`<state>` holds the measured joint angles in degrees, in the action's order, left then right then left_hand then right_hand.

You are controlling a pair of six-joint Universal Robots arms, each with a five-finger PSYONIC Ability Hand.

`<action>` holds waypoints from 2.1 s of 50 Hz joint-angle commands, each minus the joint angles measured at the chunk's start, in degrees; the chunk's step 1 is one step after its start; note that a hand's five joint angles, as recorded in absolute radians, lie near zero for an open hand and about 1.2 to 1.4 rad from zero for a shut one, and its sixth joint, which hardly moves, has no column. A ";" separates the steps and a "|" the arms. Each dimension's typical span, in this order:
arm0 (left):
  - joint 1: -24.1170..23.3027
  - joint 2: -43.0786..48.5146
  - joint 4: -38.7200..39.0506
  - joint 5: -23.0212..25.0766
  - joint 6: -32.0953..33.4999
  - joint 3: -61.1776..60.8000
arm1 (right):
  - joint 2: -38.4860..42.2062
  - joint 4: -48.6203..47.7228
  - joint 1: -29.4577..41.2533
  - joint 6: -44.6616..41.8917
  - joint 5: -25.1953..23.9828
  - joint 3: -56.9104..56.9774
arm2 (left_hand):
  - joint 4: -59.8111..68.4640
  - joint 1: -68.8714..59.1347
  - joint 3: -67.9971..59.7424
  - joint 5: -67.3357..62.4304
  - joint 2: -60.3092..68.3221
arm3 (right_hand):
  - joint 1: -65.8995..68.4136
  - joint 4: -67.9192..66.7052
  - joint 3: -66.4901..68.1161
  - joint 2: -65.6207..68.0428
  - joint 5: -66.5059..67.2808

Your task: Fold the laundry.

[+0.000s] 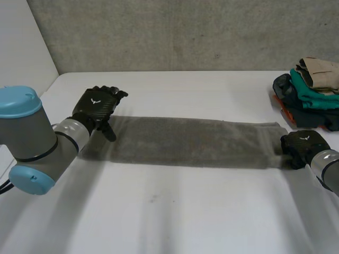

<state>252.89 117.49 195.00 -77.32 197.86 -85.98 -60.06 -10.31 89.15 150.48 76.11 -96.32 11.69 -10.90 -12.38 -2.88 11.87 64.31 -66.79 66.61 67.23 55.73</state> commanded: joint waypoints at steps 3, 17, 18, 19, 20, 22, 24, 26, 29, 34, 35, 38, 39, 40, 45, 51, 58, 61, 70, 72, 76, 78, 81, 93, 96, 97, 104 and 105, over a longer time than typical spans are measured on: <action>0.06 -2.79 -0.06 0.07 -0.11 -1.47 | -2.59 -5.51 -3.88 -6.59 4.92 -2.20 | -1.31 0.52 1.99 2.50 -1.49 | 15.69 -13.21 13.39 12.77 14.27; 2.08 -9.91 -0.06 0.51 -2.48 -6.39 | -6.04 -8.14 -8.22 -29.63 6.68 -0.28 | -1.48 0.69 2.16 2.67 -1.66 | 15.69 -13.21 13.39 12.77 14.27; 2.26 -10.61 -0.06 0.51 -2.83 -6.82 | -6.13 -8.84 -5.94 -29.63 6.59 -0.10 | -1.48 0.69 2.16 2.67 -1.66 | 15.69 -13.21 13.39 12.77 14.27; 2.43 -10.96 -0.06 0.51 -2.92 -7.09 | -6.21 -10.59 -0.61 -29.45 6.25 0.60 | -1.48 0.69 2.16 2.67 -1.66 | 15.69 -13.21 13.39 12.77 14.27; 2.52 -11.23 -0.06 0.51 -3.09 -7.27 | -6.21 -11.65 1.88 -29.36 6.07 1.04 | -1.48 0.69 2.16 2.67 -1.66 | 15.69 -13.21 13.39 12.77 14.27; 2.87 -11.93 -0.06 0.51 -3.36 -7.71 | -6.21 -14.11 6.71 -29.36 5.63 2.01 | -1.48 0.69 2.16 2.67 -1.66 | 15.69 -13.21 13.39 12.77 14.27; 3.14 -12.55 -0.06 0.51 -3.45 -8.15 | -6.04 -17.98 13.39 -29.54 4.31 2.89 | -1.48 0.69 2.16 2.67 -1.66 | 15.69 -13.21 13.39 12.77 14.27; 3.31 -13.16 -0.06 0.51 -3.54 -8.58 | -5.60 -20.70 17.44 -30.06 2.56 3.59 | -1.48 0.69 2.16 2.67 -1.66 | 15.69 -13.21 13.39 12.77 14.27; 3.31 -13.69 -0.06 0.51 -3.54 -9.20 | -2.19 -25.36 25.87 -30.51 -1.04 6.49 | -1.48 0.69 2.16 2.67 -1.66 | 15.69 -13.21 13.39 12.77 14.27; 3.31 -13.61 0.12 0.51 -3.54 -10.17 | 8.53 -25.37 39.24 -32.52 -4.92 14.48 | -1.48 0.69 2.16 2.67 -1.66 | 15.69 -13.21 13.39 12.77 14.27; 3.40 -13.60 0.21 0.51 -3.54 -10.17 | 11.25 -24.50 42.13 -33.48 -5.96 16.93 | -1.48 0.69 2.16 2.67 -1.66 | 15.69 -13.21 13.39 12.77 14.27; 3.66 -13.25 1.00 0.51 -3.54 -10.26 | 15.22 -22.74 44.26 -34.20 -6.33 20.02 | -1.48 0.69 2.16 2.67 -1.66 | 15.69 -13.21 13.39 12.77 14.27; 3.58 -13.17 1.17 0.51 -3.54 -10.26 | 17.15 -21.17 44.44 -34.11 -6.24 21.51 | -1.48 0.69 2.16 2.67 -1.66 | 15.69 -13.21 13.39 12.77 14.27; 3.58 -12.99 1.26 0.51 -3.54 -10.26 | 18.04 -20.37 44.62 -34.20 -6.15 21.96 | -1.48 0.69 2.16 2.67 -1.66 | 15.69 -13.21 13.39 12.77 14.27; 3.05 -12.29 1.44 0.51 -3.54 -9.82 | 19.28 -15.71 45.58 -33.67 -5.63 22.84 | -1.48 0.69 2.16 2.67 -1.66 | 15.69 -13.21 13.39 12.77 14.27; 1.65 -11.76 2.05 0.42 -3.71 -7.80 | 14.19 -13.15 44.97 -23.94 -1.94 18.37 | -1.48 0.69 2.16 2.67 -1.66 | -54.31 56.79 -56.61 -57.23 -55.73; -3.80 -9.92 3.55 0.33 -3.71 -4.72 | 2.07 -11.75 38.66 -0.14 2.89 10.91 | -1.31 0.52 2.00 2.50 -1.49 | -54.31 56.79 -56.61 -57.23 -55.73; -6.08 -7.90 3.72 0.33 -3.71 -3.84 | 0.56 -9.82 36.36 5.34 4.04 8.70 | -1.31 0.52 2.00 2.50 -1.49 | -54.31 56.79 -56.61 -57.23 -55.73; -9.78 -4.90 3.72 -0.02 -3.54 -3.31 | 3.27 -3.05 25.48 0.03 12.11 3.77 | -1.31 0.52 2.00 2.50 -1.49 | -16.99 19.46 -19.28 -19.91 -18.40; -9.70 -4.90 3.72 -0.02 -3.54 -3.40 | 3.10 -3.66 23.54 -4.29 14.49 3.16 | -1.31 0.52 2.00 2.50 -1.49 | 15.49 -13.02 13.19 12.57 14.08; -9.43 -5.08 3.64 -0.11 -3.62 -3.75 | 2.66 -5.67 22.82 -10.01 15.82 3.77 | -1.31 0.52 2.00 2.50 -1.49 | 15.69 -13.21 13.39 12.77 14.27; -9.34 -5.43 3.55 -0.11 -3.62 -4.01 | 2.14 -7.26 23.26 -12.04 15.65 4.12 | -1.31 0.52 2.00 2.50 -1.49 | 15.69 -13.21 13.39 12.77 14.27; -9.08 -6.13 3.46 -0.37 -3.54 -4.19 | 0.03 -11.39 24.92 -15.03 15.47 5.79 | -1.31 0.52 2.00 2.50 -1.49 | 15.69 -13.21 13.39 12.77 14.27; -4.60 -11.14 3.28 -0.64 -4.15 -6.30 | 6.70 -18.78 45.23 -17.93 0.28 10.19 | -0.81 0.02 1.49 2.00 -0.98 | 15.69 -13.21 13.39 12.77 14.27; -4.16 -11.49 3.28 -1.77 -6.08 -6.48 | 9.24 -16.77 46.02 -19.51 -4.20 10.27 | -0.64 -0.15 1.32 1.83 -0.81 | 15.69 -13.21 13.39 12.77 14.27; -4.16 -11.50 3.28 -2.30 -6.78 -6.48 | 9.60 -15.97 46.02 -19.43 -4.13 10.54 | -0.64 -0.15 1.32 1.83 -0.81 | 15.69 -13.21 13.39 12.77 14.27; -5.21 -11.50 3.28 -6.52 -11.79 -5.69 | 6.01 -11.84 43.57 -4.96 -1.76 11.42 | -0.13 -0.66 0.82 1.32 -0.31 | -54.31 56.79 -56.61 -57.23 -55.73; -5.47 -11.50 3.28 -6.61 -11.97 -5.43 | 4.78 -11.57 42.26 -1.62 -1.50 11.42 | -0.30 -0.49 0.98 1.49 -0.48 | -54.31 56.79 -56.61 -57.23 -55.73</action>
<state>248.63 105.84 198.28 -80.93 189.76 -92.42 -51.10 -25.55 135.57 132.65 72.75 -85.39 11.69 -10.90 -12.38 -2.89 11.87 26.89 -29.10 28.88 28.08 18.41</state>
